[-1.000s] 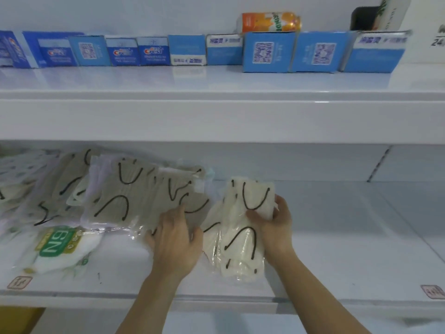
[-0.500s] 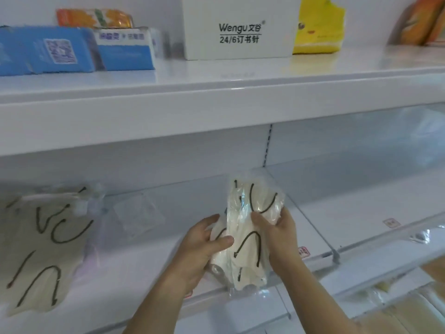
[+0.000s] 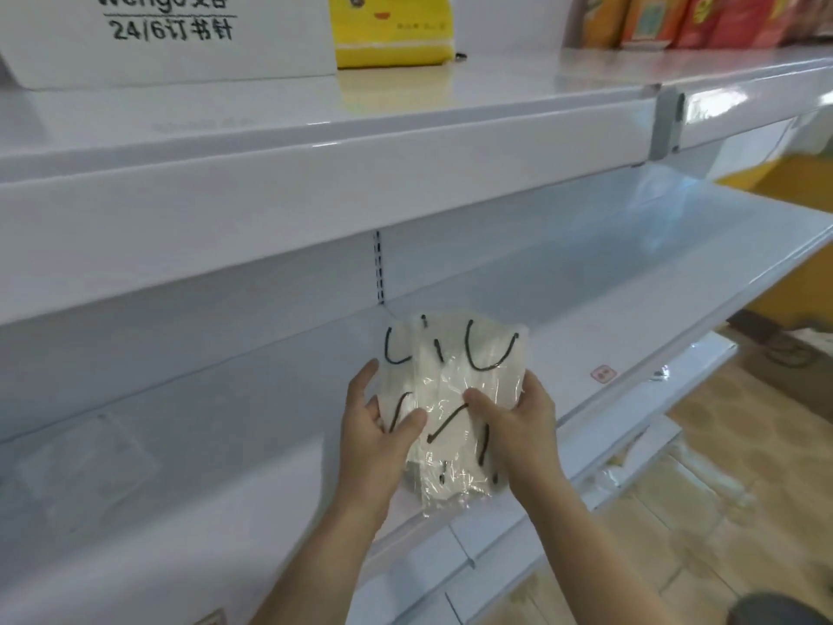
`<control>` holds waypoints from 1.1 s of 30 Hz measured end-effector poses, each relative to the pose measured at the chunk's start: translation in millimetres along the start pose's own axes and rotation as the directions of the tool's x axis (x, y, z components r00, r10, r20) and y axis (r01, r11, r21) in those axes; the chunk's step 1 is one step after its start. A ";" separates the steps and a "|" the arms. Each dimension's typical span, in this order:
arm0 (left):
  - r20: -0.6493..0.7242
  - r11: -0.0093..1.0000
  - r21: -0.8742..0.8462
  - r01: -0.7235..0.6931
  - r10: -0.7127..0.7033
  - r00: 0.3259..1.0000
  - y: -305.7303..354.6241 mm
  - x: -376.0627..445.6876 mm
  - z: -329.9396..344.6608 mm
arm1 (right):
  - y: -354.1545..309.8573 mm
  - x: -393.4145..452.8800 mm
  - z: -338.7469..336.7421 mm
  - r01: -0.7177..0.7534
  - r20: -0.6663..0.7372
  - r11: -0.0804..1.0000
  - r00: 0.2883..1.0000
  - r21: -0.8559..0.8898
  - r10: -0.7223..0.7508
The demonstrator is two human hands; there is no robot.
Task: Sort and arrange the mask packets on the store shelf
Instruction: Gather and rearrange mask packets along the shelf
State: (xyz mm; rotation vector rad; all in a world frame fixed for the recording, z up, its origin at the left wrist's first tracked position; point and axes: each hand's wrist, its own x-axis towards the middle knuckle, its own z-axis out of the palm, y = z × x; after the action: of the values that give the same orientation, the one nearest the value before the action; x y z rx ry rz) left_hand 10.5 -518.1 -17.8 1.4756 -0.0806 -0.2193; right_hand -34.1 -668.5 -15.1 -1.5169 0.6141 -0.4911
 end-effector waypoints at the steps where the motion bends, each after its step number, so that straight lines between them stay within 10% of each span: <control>1: -0.003 1.000 0.013 -0.011 0.011 1.000 1.3 4.9 8.3 | -1.6 9.7 -5.2 -0.005 -0.002 1.000 1.000 -0.013 0.005; 10: -0.074 0.914 0.405 0.020 0.011 0.997 10.1 144.0 90.1 | -24.4 198.3 -9.7 -0.093 0.050 0.991 0.994 -0.097 0.098; 16: -0.037 0.337 0.940 -0.043 0.229 0.973 -41.0 155.5 68.4 | 5.5 210.3 -52.7 0.153 0.158 0.850 0.984 -0.504 -0.083; 23: 0.071 0.242 0.964 -0.113 0.178 0.982 -36.1 138.9 57.1 | 43.9 181.1 -53.7 0.645 0.466 0.369 0.751 -0.669 -0.468; 33: -0.126 0.054 0.992 0.114 0.339 0.932 -10.0 46.1 -74.7 | 26.8 128.3 54.1 0.863 0.669 0.280 0.503 -0.420 -0.547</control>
State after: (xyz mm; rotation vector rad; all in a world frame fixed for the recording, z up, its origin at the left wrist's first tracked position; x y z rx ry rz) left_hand 68.6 -454.9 -38.6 2.9686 -0.0773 0.3734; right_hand 96.1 -710.1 -52.6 -2.6286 -0.4007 -0.6296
